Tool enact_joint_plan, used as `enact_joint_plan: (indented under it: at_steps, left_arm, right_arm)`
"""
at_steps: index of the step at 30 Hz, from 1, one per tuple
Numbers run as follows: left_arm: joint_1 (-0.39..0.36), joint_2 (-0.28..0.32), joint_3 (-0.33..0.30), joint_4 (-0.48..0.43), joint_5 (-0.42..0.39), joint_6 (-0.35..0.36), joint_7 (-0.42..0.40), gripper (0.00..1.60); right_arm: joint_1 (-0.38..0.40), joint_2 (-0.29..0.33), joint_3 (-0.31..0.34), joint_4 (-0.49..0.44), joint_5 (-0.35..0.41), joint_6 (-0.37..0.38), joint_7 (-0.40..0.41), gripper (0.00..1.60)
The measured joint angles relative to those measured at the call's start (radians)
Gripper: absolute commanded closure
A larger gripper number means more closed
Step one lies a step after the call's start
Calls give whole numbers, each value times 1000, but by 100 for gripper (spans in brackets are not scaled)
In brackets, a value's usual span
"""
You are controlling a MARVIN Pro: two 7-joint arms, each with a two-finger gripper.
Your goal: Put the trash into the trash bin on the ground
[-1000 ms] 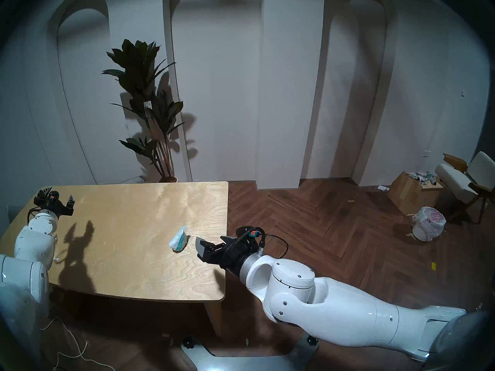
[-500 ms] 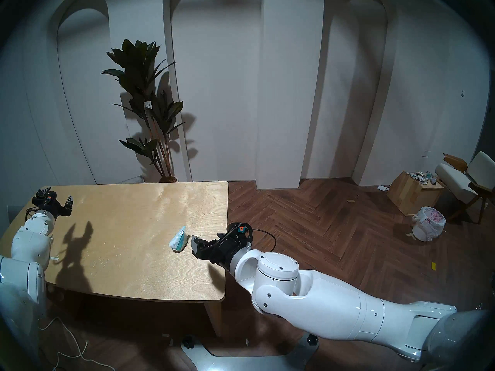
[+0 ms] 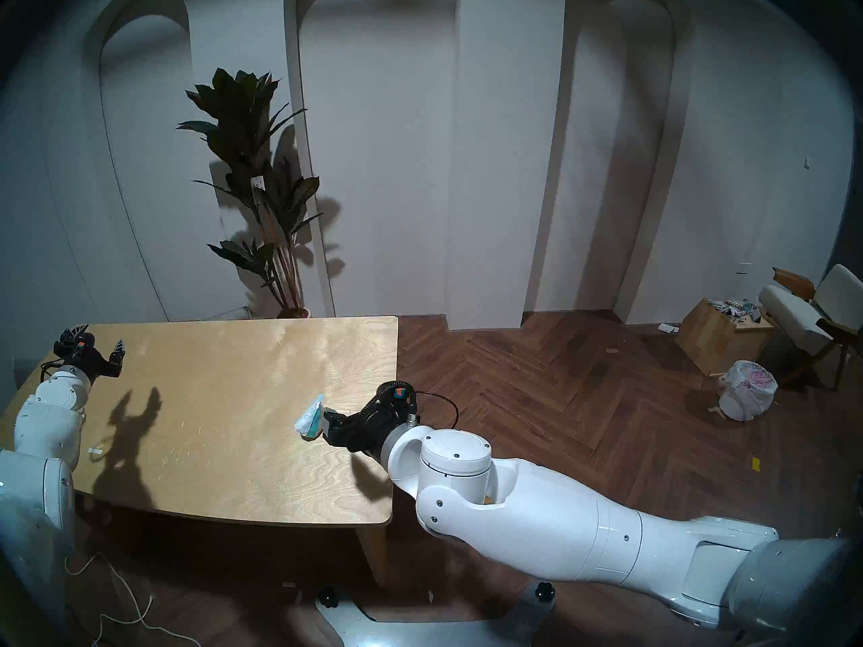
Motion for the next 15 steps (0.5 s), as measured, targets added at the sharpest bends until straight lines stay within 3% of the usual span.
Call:
enact_joint_plan:
  at_steps: [15]
  left_arm:
    - [11, 21, -14, -12, -18, -27, -71, 0]
  right_arm:
    - [49, -102, -53, 79, -24, 54, -54, 0]
